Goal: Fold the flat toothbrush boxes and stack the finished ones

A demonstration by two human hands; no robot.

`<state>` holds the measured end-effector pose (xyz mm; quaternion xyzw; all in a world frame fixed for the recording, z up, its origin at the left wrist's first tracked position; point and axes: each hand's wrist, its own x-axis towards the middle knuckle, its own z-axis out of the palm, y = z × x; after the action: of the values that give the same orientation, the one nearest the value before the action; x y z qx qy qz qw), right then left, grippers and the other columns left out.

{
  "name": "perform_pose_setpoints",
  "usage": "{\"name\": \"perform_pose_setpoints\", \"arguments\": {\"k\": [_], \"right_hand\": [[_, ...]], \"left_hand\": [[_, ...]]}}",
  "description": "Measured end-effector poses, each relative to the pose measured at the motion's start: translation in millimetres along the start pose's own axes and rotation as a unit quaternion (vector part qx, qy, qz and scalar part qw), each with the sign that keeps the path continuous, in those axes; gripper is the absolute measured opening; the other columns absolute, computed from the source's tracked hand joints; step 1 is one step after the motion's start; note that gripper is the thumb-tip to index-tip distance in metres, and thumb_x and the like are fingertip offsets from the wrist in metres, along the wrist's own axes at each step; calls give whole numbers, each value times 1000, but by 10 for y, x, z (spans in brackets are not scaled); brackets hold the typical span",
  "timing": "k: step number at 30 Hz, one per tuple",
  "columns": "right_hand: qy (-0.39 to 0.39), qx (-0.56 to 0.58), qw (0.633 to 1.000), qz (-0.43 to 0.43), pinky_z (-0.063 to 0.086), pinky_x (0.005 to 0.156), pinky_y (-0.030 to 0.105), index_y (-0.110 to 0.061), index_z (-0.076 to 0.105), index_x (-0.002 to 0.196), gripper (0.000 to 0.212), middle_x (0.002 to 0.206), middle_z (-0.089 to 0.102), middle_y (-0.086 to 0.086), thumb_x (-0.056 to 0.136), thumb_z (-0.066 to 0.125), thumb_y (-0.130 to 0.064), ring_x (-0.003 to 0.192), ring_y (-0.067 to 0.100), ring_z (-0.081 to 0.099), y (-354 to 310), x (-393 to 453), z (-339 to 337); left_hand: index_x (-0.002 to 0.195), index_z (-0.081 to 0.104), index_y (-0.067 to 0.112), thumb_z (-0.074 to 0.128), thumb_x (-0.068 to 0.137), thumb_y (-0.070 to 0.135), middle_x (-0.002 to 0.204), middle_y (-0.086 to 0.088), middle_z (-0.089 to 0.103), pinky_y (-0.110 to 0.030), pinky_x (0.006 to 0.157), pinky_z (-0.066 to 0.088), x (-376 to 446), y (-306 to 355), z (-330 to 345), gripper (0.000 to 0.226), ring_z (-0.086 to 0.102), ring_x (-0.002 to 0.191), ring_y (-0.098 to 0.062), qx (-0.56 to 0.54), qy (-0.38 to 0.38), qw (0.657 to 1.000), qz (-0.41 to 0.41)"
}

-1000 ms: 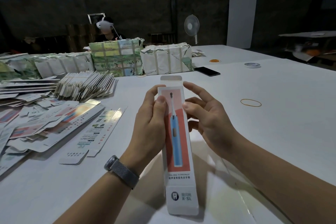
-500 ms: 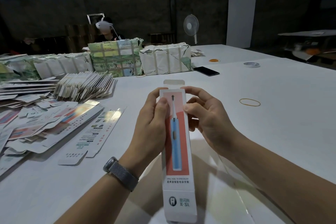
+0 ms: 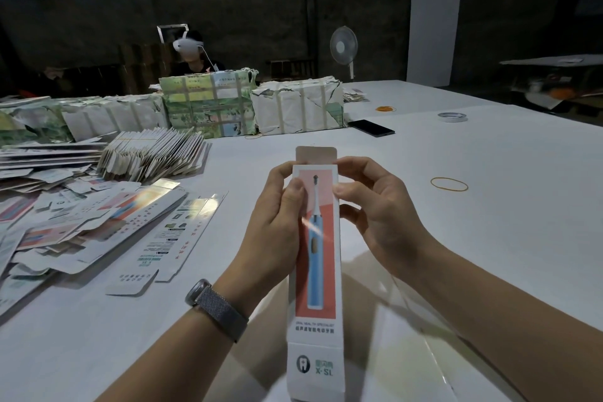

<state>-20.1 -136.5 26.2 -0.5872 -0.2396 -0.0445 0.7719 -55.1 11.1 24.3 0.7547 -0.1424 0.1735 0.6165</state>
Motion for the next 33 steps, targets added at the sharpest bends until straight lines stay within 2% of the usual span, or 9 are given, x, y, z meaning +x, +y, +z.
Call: {"name": "perform_pose_setpoints", "arguments": {"k": [4, 8, 10, 14, 19, 22, 26, 29, 33], "right_hand": [[7, 9, 999, -30, 59, 71, 33, -30, 64, 88, 20, 95, 69, -5, 78, 63, -13, 87, 21, 70, -4, 0, -6], [2, -26, 998, -52, 60, 73, 39, -40, 63, 83, 27, 90, 68, -13, 78, 62, -14, 85, 20, 70, -12, 2, -16], [-2, -19, 999, -45, 61, 72, 37, -38, 62, 92, 28, 94, 68, -10, 79, 62, -13, 86, 22, 70, -10, 9, -25], [-17, 47, 999, 13, 57, 73, 29, -36, 63, 112, 40, 105, 69, -2, 78, 61, -14, 91, 23, 71, -3, 25, -37], [-32, 41, 999, 14, 55, 68, 25, -25, 64, 89, 8, 84, 67, -2, 84, 59, -27, 77, 14, 65, -67, 6, 35], [8, 66, 998, 5, 55, 67, 29, -16, 55, 85, 15, 73, 60, 0, 92, 66, -23, 69, 16, 61, -108, -5, 55], [37, 25, 999, -9, 58, 70, 29, -12, 62, 89, 5, 78, 61, 6, 91, 66, -13, 71, 18, 64, -111, -18, 66], [60, -5, 998, -26, 56, 72, 34, -16, 68, 80, 6, 77, 64, 3, 83, 73, -18, 72, 19, 63, -95, -16, 78], [74, -50, 995, -50, 55, 62, 25, -15, 68, 78, 6, 67, 65, -6, 82, 70, -20, 62, 12, 61, -86, -21, 78]], "left_hand": [[119, 36, 45, 36, 103, 40, 81, 7, 72, -18, 60, 55, -14, -9, 6, 17, 73, 71, -9, -33, 4, 999, -13], [119, 43, 46, 36, 101, 43, 81, 14, 71, -20, 60, 56, 1, -16, 11, 19, 73, 74, -10, -35, 4, 999, -17], [118, 47, 44, 37, 96, 48, 82, 14, 71, -21, 61, 56, 7, 1, 21, 25, 73, 75, -11, -37, 5, 999, -17], [112, 46, 49, 36, 104, 41, 82, 15, 71, -18, 59, 55, 9, -2, 29, 16, 73, 74, -8, -36, 10, 999, -14], [117, 47, 47, 39, 105, 44, 77, 10, 69, -19, 61, 54, -5, 8, 63, 14, 71, 71, -8, 11, 9, 1000, 12], [128, 46, 39, 35, 96, 49, 82, 14, 68, -19, 64, 54, -21, 36, 124, 35, 71, 75, -7, 67, -9, 996, 58], [129, 45, 38, 37, 102, 42, 81, 19, 69, -12, 63, 51, -35, 34, 131, 28, 71, 79, -3, 100, -8, 992, 81], [128, 45, 37, 38, 106, 35, 79, 19, 68, -12, 62, 50, -43, 24, 107, 22, 70, 77, -2, 109, -12, 991, 75], [130, 45, 36, 37, 101, 45, 88, 13, 68, -14, 63, 52, -51, 29, 110, 31, 70, 78, -3, 106, -26, 992, 61]]}}
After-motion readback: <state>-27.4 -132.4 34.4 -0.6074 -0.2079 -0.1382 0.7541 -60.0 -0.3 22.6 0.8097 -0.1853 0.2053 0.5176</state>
